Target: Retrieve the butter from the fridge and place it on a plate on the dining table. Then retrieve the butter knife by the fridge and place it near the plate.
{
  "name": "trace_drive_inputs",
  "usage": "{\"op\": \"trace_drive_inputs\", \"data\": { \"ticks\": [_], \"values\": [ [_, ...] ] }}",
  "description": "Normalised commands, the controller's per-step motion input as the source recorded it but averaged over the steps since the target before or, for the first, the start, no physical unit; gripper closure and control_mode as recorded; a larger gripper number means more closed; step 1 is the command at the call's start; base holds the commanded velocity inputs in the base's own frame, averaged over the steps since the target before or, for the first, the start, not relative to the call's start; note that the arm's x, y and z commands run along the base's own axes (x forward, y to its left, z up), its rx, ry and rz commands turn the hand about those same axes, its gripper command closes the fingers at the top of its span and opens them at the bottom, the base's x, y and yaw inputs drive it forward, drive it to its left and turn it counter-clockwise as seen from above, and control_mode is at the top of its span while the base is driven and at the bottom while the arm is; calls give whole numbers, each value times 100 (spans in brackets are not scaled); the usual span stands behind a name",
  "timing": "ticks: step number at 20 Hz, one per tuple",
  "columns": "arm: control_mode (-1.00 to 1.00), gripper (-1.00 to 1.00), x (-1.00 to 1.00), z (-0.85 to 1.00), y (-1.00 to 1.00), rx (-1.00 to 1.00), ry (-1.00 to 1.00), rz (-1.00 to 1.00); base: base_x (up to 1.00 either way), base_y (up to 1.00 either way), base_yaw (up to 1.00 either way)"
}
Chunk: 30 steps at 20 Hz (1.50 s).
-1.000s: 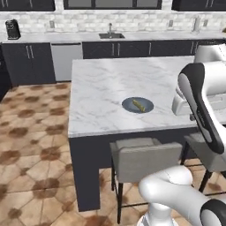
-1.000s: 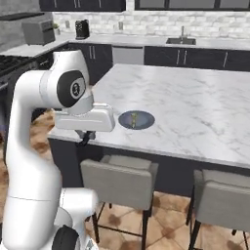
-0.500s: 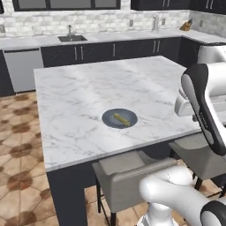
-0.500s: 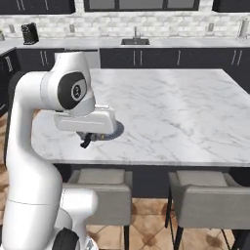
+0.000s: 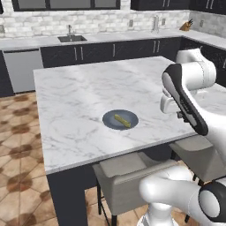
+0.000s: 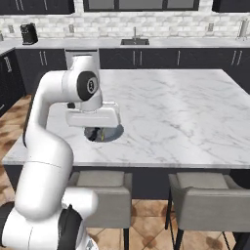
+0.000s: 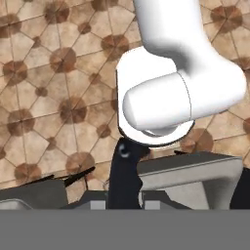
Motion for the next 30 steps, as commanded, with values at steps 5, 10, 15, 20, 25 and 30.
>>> {"op": "trace_drive_inputs", "data": {
  "ticks": [5, 10, 15, 20, 25, 30],
  "values": [
    [-100, 100, 100, -66, 9, 0, 10, 5, 0, 0, 0],
    [-100, 100, 100, -14, 0, 8, -1, 1, 0, 0, 0],
    [-100, 100, 100, -35, 21, 6, -3, 0, 0, 0, 0],
    [-100, 100, 95, -64, 12, 0, -3, 0, 0, 0, 0],
    [-100, 100, 51, -33, -2, 0, -7, 0, 0, 0, 0],
    [-100, 100, 30, -28, -7, 0, 0, 0, 0, 0, 0]
  ]
}}
